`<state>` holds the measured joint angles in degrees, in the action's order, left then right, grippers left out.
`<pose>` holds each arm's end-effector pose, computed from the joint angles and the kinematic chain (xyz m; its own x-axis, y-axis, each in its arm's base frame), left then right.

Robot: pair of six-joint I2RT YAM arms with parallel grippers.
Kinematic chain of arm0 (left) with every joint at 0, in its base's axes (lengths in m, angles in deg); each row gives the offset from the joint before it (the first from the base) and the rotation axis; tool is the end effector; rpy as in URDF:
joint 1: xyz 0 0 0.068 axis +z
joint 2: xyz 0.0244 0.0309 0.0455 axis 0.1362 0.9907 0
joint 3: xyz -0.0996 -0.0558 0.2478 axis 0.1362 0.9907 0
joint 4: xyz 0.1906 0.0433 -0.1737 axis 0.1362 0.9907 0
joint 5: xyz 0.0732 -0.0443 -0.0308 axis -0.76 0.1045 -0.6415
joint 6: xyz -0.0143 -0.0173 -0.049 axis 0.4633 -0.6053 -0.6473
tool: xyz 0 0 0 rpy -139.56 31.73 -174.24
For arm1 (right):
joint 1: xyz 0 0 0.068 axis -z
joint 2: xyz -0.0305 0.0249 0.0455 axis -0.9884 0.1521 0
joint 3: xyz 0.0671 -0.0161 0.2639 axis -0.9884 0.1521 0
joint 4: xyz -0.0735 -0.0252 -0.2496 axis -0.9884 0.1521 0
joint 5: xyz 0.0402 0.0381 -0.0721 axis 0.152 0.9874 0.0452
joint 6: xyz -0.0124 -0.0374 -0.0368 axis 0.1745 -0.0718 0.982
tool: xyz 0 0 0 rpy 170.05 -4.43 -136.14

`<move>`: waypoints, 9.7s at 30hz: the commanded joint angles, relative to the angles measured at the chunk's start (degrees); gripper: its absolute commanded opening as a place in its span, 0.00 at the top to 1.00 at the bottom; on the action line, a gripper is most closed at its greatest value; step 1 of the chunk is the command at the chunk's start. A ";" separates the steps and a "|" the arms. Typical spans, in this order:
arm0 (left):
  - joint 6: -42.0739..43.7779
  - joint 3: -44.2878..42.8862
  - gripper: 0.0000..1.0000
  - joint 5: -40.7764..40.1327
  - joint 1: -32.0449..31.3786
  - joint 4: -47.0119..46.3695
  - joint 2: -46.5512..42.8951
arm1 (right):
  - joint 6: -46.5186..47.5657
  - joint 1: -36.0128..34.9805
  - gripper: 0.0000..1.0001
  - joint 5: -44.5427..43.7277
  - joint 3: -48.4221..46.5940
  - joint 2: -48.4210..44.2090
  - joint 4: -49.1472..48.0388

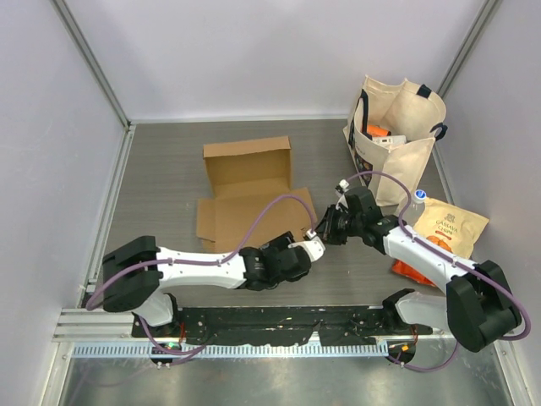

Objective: Fold the paper box

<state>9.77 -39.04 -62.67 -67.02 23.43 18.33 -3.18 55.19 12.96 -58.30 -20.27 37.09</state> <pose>0.0976 -0.2919 0.1961 -0.2593 0.7316 -0.6305 0.7385 0.5709 0.3588 0.2047 0.1160 0.1976 -0.9153 0.2246 -0.3345 -0.0657 0.7358 0.6740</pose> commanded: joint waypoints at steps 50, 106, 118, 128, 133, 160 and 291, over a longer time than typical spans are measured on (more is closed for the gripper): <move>-68.93 -23.48 1.00 21.51 52.87 13.37 -26.18 | 30.64 -27.28 0.24 -28.01 -22.75 0.21 -8.81; -32.11 1.04 0.12 37.18 70.97 -13.59 -28.25 | 72.21 3.11 0.99 11.60 -46.05 18.96 7.61; -6.54 -14.51 0.20 49.11 72.30 -18.20 -5.72 | 73.97 5.50 0.99 17.69 -54.40 21.95 14.82; -5.56 -19.09 0.18 73.52 81.08 -22.74 3.44 | 74.59 5.94 0.99 19.09 -56.16 24.05 16.58; -12.32 -19.79 0.35 89.18 82.14 -31.09 8.45 | 74.24 6.03 0.99 20.06 -58.18 26.17 17.37; -21.04 4.54 1.00 65.38 81.97 -39.71 -10.97 | 30.18 -3.88 0.23 -37.62 -27.89 6.14 7.55; 0.06 0.59 1.00 66.25 79.16 -33.47 -7.81 | 46.03 13.32 0.52 25.33 -79.63 58.16 -5.74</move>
<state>8.81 -36.24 3.21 11.97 -9.14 10.09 42.85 68.37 34.93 -136.00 38.79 34.73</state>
